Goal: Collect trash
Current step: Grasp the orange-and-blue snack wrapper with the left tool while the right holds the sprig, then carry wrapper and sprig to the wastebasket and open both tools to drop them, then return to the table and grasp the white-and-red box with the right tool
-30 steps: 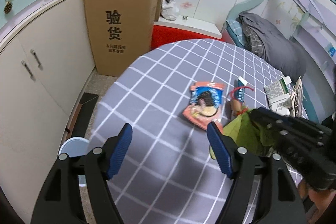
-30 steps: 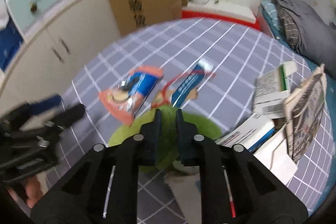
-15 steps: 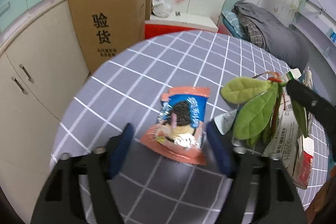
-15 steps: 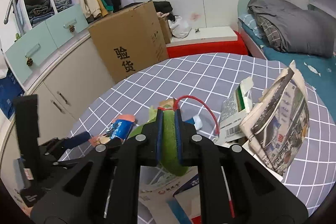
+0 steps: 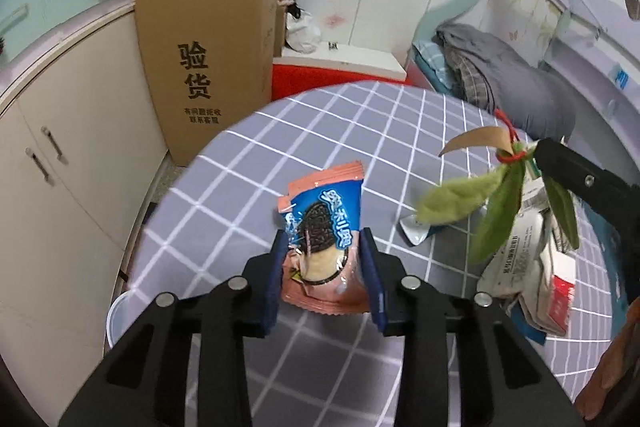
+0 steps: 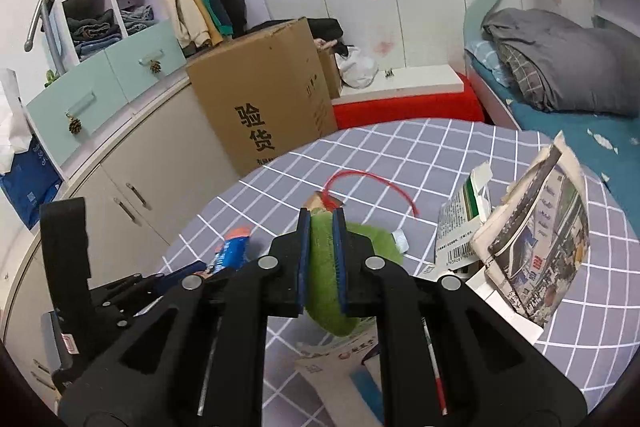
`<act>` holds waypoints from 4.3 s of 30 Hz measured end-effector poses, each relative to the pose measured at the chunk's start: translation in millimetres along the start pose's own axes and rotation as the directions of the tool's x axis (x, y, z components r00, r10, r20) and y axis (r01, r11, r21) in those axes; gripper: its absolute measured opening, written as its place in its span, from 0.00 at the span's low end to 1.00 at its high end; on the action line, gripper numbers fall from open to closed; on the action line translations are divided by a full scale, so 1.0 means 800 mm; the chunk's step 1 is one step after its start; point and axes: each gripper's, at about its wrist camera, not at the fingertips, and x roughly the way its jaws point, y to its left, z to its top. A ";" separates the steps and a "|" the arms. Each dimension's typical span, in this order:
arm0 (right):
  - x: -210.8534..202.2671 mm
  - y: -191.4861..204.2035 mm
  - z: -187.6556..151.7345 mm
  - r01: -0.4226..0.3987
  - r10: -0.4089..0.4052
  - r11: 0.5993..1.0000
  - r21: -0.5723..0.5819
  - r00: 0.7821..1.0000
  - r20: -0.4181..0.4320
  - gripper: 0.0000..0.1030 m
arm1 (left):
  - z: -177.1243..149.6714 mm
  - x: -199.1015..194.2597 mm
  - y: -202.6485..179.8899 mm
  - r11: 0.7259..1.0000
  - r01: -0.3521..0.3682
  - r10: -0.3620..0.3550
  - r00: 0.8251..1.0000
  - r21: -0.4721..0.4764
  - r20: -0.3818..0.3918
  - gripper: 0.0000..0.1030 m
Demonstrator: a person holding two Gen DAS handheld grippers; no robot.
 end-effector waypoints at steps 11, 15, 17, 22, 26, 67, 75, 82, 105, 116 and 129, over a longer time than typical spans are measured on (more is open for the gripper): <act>-0.042 0.096 0.010 -0.070 0.072 0.993 -0.094 0.997 0.020 0.11 | -0.019 -0.096 0.079 0.997 -0.005 0.012 0.996 -0.082 0.089 0.34; -0.038 0.147 -0.001 -0.131 0.130 0.984 -0.124 0.991 -0.017 0.11 | -0.033 -0.124 0.123 0.992 -0.032 0.043 0.995 -0.124 0.092 0.34; -0.032 0.177 -0.011 -0.164 0.160 0.976 -0.142 0.986 -0.041 0.11 | -0.039 -0.134 0.145 0.988 -0.045 0.059 0.994 -0.148 0.094 0.34; -0.009 0.253 -0.036 -0.247 0.230 0.952 -0.182 0.967 -0.109 0.11 | -0.062 -0.159 0.222 0.969 -0.095 0.116 0.990 -0.229 0.082 0.34; 0.022 0.318 -0.064 -0.306 0.271 0.928 -0.212 0.946 -0.176 0.11 | -0.080 -0.167 0.277 0.951 -0.138 0.161 0.985 -0.275 0.061 0.34; 0.171 0.434 -0.171 -0.322 0.235 0.915 -0.245 0.916 -0.324 0.62 | -0.136 -0.086 0.452 0.860 -0.276 0.251 0.961 -0.428 -0.117 0.37; 0.161 0.422 -0.160 -0.313 0.237 0.923 -0.223 0.921 -0.308 0.63 | -0.132 -0.088 0.449 0.848 -0.286 0.265 0.958 -0.446 -0.112 0.75; 0.146 0.412 -0.155 -0.307 0.236 0.928 -0.214 0.924 -0.301 0.64 | -0.134 -0.110 0.433 0.847 -0.275 0.262 0.961 -0.455 -0.094 0.75; 0.002 0.275 -0.095 -0.236 0.222 0.964 -0.122 0.968 -0.119 0.67 | -0.094 -0.194 0.245 0.936 -0.173 0.203 0.977 -0.307 0.067 0.77; -0.070 0.082 -0.088 -0.020 0.020 1.000 0.006 0.999 -0.042 0.68 | -0.075 -0.149 0.077 0.991 -0.055 0.061 0.997 -0.121 0.046 0.78; -0.075 -0.132 -0.098 0.050 -0.021 0.904 0.424 0.997 -0.074 0.68 | -0.073 -0.092 -0.035 0.999 0.010 -0.011 0.999 -0.037 -0.036 0.78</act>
